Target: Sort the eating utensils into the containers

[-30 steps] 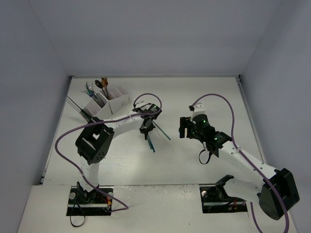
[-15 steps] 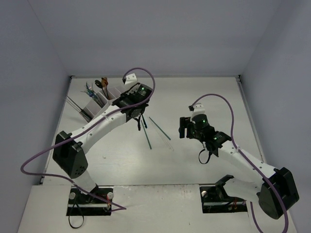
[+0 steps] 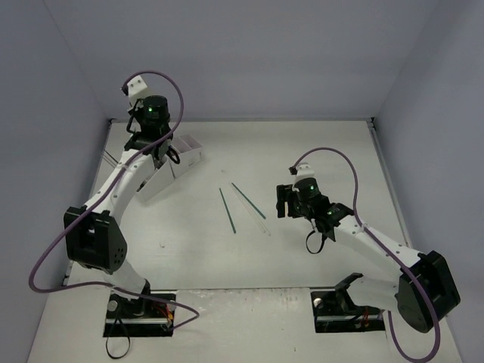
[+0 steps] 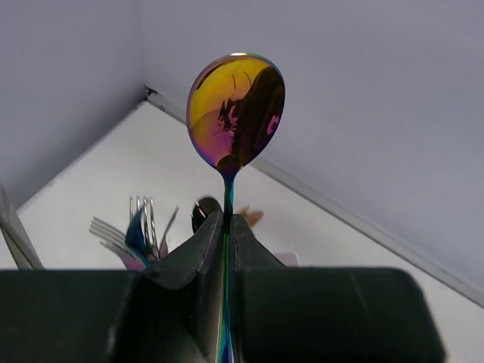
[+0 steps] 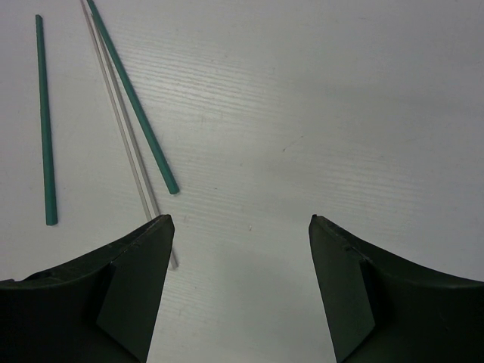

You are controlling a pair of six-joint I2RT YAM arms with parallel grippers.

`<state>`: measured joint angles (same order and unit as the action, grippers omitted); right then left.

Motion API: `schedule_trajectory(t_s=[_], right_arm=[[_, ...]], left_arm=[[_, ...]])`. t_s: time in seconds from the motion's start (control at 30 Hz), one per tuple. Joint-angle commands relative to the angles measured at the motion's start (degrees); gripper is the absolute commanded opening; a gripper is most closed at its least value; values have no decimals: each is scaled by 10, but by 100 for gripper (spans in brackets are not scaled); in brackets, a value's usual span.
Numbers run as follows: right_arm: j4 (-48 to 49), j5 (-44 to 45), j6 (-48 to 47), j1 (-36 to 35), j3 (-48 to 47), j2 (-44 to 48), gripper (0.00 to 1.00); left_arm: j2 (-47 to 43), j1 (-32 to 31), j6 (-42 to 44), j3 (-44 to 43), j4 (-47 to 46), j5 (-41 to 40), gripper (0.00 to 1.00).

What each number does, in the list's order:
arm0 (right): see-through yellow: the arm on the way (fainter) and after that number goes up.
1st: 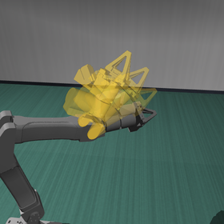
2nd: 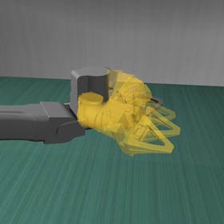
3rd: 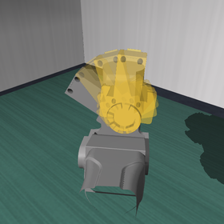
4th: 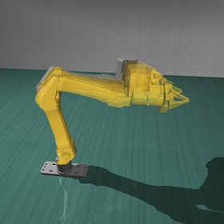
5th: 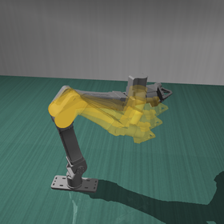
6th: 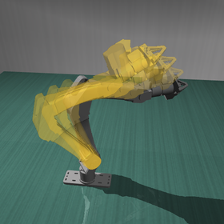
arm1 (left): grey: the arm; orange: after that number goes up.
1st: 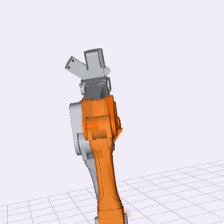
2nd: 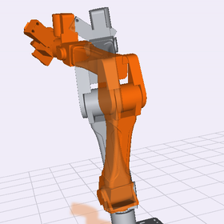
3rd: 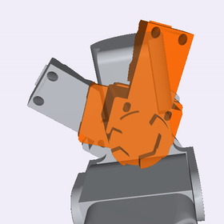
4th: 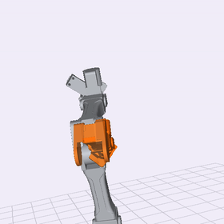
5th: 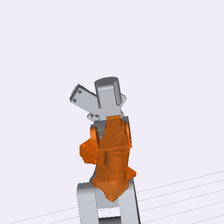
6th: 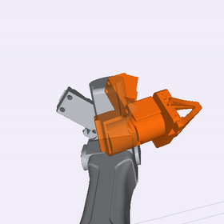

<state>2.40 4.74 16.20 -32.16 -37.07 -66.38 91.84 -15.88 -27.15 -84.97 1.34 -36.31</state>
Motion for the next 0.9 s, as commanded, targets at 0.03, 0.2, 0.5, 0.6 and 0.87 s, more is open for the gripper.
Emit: schedule_trajectory(t_s=[0.03, 0.2, 0.5, 0.6, 0.87], right_arm=[[24, -14, -8, 3, -33, -8, 70], [24, -16, -13, 3, -31, -15, 70], [29, -14, -15, 3, -34, -47, 69], [30, -16, -17, 3, -41, -54, 70], [28, -34, -27, -1, -65, -55, 69]], left_arm=[[36, 49, 37, -21, -139, 57, 0], [84, 59, 66, -24, -185, 77, 0], [96, 61, 44, 40, -206, 67, 0], [77, 60, 36, 64, -206, 67, 10], [-3, 57, 40, 107, -202, 89, 39]])
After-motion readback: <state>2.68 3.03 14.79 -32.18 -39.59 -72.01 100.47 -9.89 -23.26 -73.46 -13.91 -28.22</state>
